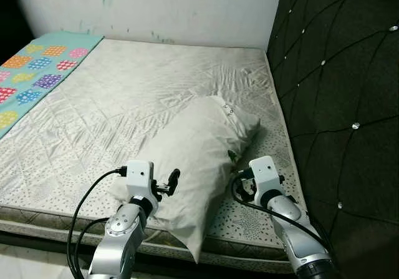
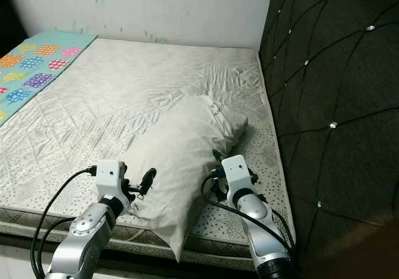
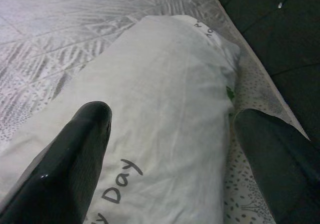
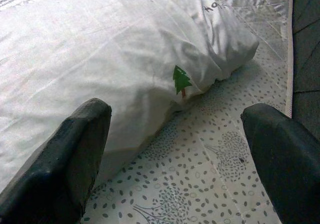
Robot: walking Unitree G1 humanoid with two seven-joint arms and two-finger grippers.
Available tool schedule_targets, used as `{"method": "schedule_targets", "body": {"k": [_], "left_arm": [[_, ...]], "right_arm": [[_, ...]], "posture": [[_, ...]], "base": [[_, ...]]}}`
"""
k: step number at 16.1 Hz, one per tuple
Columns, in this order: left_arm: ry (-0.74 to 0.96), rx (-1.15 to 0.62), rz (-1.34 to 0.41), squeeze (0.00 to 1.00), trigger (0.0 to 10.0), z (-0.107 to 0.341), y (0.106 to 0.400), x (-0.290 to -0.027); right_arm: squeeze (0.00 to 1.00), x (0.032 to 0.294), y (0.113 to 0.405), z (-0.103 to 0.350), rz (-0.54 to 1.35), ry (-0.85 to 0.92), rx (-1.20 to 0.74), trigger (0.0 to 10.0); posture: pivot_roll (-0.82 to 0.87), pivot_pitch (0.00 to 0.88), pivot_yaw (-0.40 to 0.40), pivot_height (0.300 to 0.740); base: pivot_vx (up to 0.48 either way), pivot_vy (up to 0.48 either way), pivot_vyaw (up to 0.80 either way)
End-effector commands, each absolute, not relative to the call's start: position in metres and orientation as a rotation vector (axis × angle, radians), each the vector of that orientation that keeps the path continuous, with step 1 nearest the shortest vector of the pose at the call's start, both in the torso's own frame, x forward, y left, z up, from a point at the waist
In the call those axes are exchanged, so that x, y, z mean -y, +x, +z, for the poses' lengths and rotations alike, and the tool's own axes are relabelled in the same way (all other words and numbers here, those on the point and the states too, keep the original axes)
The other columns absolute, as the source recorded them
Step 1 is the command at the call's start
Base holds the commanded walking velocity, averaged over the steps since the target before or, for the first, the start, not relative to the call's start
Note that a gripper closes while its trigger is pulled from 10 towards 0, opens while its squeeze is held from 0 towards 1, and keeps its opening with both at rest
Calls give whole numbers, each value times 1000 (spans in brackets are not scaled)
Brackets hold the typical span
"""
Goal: Clean up the room
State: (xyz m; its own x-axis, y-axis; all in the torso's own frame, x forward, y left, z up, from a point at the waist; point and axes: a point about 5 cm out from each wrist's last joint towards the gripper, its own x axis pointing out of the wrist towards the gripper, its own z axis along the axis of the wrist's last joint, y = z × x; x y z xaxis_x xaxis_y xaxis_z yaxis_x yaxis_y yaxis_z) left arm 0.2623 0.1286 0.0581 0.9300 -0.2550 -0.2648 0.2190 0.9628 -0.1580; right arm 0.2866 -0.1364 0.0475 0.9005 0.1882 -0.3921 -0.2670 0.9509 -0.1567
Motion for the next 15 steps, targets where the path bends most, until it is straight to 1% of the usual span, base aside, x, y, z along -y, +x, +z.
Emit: {"method": "schedule_targets", "body": {"k": [1,3,13,15], "left_arm": [[-135,-275,-255,0,10000,61,262,-128],[-152,-267,-253,0,10000,62,262,-128],[-149,-271,-250,0,10000,62,262,-129],[-144,-264,-256,0,10000,63,262,-128]], "right_arm": [[0,136,288,48,245,-211,-390,10000],[0,136,288,48,242,-210,-390,10000],[0,137,288,48,237,-209,-393,10000],[0,137,288,48,236,-210,-392,10000]], "posture": [[-137,0,-4,740],[-140,0,-3,740],[-140,0,-4,740],[-140,0,-4,740]], "base": [[0,0,0],[0,0,0],[0,329,0],[0,0,0]]}}
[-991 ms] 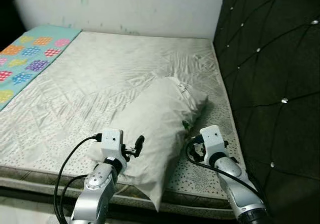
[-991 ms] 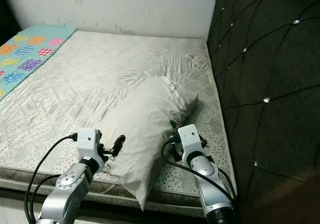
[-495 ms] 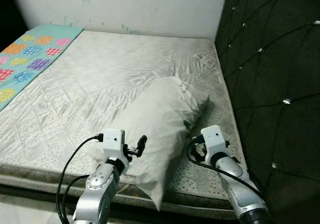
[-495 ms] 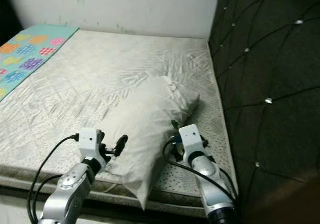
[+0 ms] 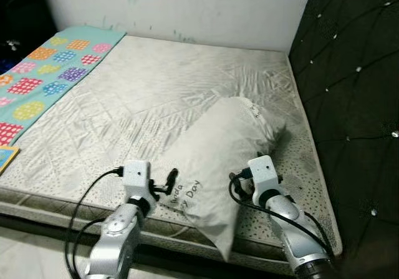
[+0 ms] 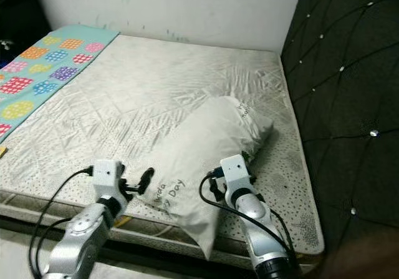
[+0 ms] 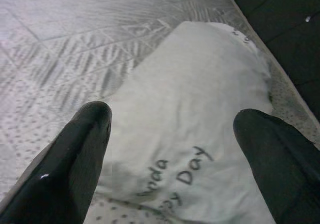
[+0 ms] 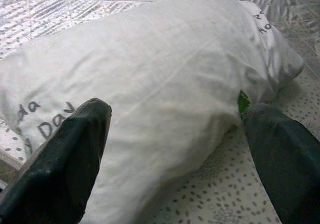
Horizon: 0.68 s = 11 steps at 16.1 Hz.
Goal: Clean up the room
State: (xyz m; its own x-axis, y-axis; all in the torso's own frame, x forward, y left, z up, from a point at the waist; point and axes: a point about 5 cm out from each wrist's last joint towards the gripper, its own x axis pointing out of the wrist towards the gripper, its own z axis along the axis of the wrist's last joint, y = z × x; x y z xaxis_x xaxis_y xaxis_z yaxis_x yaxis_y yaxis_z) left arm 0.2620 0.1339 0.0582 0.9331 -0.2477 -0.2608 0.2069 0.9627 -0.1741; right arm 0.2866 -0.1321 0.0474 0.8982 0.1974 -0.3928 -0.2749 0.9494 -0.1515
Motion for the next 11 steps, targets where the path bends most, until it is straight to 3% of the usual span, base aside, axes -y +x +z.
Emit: {"method": "schedule_targets", "body": {"k": [1,10,11], "left_arm": [[-146,-262,-257,0,10000,63,262,-128],[-155,-264,-254,0,10000,62,262,-127],[-158,-265,-252,0,10000,62,262,-127]], "right_arm": [[0,137,288,48,236,-210,-392,10000],[0,137,288,48,235,-215,-392,10000],[0,137,288,48,235,-216,-392,10000]], "posture": [[-142,0,-4,740],[-144,0,-4,740],[-145,0,-6,740]], "base": [[0,0,0],[0,0,0],[0,480,0]]}}
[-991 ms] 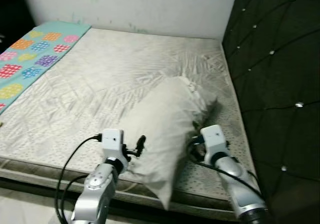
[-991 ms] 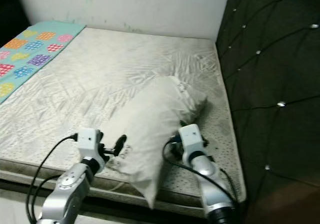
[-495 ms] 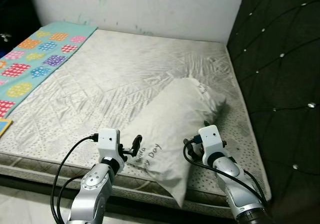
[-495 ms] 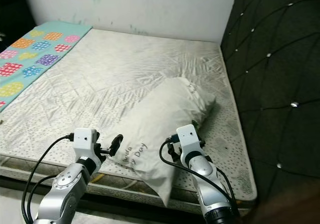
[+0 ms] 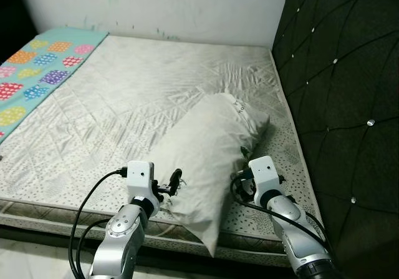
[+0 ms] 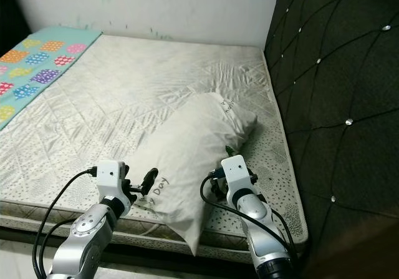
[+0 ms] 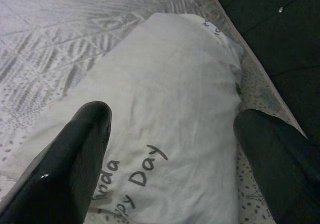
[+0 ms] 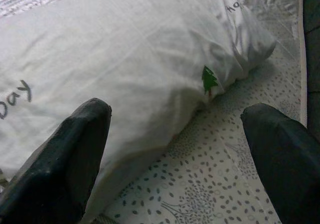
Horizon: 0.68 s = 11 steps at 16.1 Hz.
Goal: Clean up the room
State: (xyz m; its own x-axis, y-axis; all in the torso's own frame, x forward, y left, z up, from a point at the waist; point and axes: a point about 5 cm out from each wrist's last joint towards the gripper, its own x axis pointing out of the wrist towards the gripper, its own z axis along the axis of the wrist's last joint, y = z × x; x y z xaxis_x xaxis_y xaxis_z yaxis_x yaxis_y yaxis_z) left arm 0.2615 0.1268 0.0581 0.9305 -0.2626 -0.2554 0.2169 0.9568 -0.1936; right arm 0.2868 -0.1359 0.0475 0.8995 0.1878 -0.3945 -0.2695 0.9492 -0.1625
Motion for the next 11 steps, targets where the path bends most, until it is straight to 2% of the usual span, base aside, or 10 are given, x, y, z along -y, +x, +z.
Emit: {"method": "schedule_targets", "body": {"k": [1,7,11], "left_arm": [[-160,-266,-251,0,10000,62,262,-127],[-159,-268,-253,0,10000,62,262,-126],[-163,-250,-264,0,10000,63,262,-125]], "right_arm": [[0,137,288,48,235,-216,-393,10000],[0,138,287,48,235,-218,-393,10000],[0,138,287,48,234,-216,-390,10000]], "posture": [[-145,0,-6,740],[-147,0,-7,740],[-147,0,-8,740]], "base": [[0,480,0],[0,452,0],[0,0,0]]}}
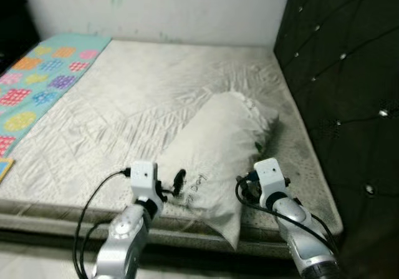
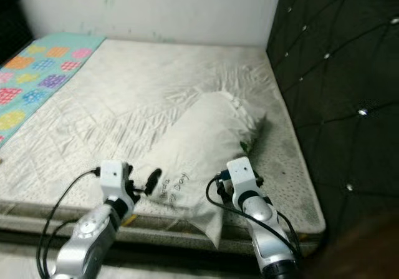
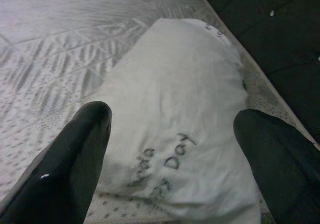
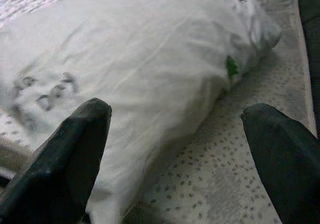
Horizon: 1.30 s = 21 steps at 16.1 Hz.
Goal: Clean up the room
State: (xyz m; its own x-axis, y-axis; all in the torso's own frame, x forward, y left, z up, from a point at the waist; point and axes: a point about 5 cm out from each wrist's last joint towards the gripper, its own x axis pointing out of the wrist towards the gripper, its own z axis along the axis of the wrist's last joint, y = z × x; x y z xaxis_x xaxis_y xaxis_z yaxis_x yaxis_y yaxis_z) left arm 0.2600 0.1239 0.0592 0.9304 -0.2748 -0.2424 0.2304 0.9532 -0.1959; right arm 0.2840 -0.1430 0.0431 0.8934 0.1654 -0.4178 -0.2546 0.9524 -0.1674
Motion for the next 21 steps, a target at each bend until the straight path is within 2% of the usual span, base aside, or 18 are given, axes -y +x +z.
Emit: {"method": "schedule_targets", "body": {"k": [1,10,14,21], "left_arm": [[-162,-251,-264,0,10000,63,261,-125],[-163,-250,-266,0,10000,63,260,-126],[-136,-339,-240,0,10000,52,260,-129],[-133,-356,-253,0,10000,51,262,-130]], "right_arm": [[0,138,287,49,234,-215,-389,10000],[0,138,285,48,233,-213,-385,10000],[0,137,286,42,241,-230,-440,10000],[0,141,291,43,197,-173,-457,10000]], "posture": [[-147,0,-8,740],[-144,0,-6,740],[-144,0,-8,740],[-141,0,-8,740]], "base": [[0,0,0],[0,0,0],[0,0,0],[0,0,0]]}}
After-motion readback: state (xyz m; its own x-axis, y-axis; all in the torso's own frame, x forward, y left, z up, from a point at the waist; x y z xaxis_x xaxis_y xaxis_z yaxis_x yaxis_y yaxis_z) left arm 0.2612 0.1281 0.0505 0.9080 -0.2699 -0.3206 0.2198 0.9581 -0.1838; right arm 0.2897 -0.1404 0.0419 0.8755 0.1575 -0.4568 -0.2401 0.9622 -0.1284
